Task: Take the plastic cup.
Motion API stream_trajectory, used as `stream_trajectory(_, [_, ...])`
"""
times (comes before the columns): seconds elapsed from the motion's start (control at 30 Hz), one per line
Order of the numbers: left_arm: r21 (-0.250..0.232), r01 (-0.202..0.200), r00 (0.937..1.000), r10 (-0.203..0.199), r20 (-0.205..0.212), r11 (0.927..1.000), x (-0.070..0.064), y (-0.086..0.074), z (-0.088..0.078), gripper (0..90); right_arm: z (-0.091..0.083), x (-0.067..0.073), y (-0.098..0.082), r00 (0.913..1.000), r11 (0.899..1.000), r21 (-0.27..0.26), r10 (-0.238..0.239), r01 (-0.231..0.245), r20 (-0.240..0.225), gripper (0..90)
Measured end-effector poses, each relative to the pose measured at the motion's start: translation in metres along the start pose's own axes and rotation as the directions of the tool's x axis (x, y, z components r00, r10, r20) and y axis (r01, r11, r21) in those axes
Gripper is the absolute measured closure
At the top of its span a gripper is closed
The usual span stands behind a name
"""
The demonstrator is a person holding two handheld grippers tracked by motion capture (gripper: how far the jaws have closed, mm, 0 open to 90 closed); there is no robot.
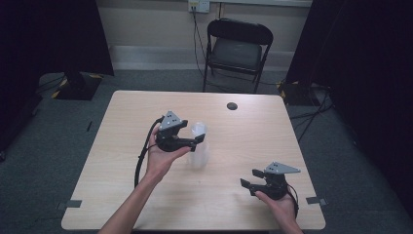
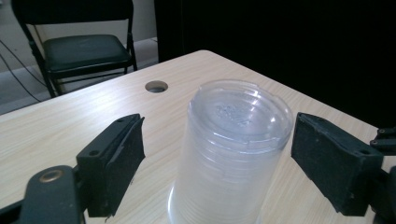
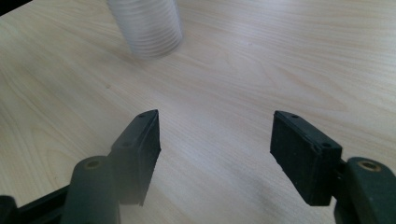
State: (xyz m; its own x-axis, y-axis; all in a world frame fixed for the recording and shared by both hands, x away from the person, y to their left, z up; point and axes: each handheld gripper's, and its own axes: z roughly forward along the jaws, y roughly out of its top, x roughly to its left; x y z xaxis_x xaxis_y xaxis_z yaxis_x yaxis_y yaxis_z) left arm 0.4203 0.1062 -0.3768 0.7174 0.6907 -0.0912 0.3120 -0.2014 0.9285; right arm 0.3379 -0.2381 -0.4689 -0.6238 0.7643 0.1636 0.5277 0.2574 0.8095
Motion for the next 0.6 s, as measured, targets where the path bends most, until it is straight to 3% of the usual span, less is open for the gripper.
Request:
stream_trajectory(0.07, [0.013,-0.015,0.9999,0.015,0.005,0.9998,0.001,-0.003,0.009,15.8,0.0,0.0,0.0,1.0,1.0,0.0,0.002,-0.002,0.003,32.9])
stream_trajectory(0.2, [0.023,-0.007,0.9998,0.007,0.021,0.9997,0.002,-0.006,0.019,15.8,0.0,0.0,0.0,1.0,1.0,-0.003,0.0,0.0,0.005,32.8])
stream_trajectory(0.6, [0.087,-0.044,0.999,0.043,0.013,0.9952,0.001,-0.018,0.034,18.9,0.0,-0.002,-0.001,0.9999,1.0,-0.009,0.011,-0.011,-0.009,32.9])
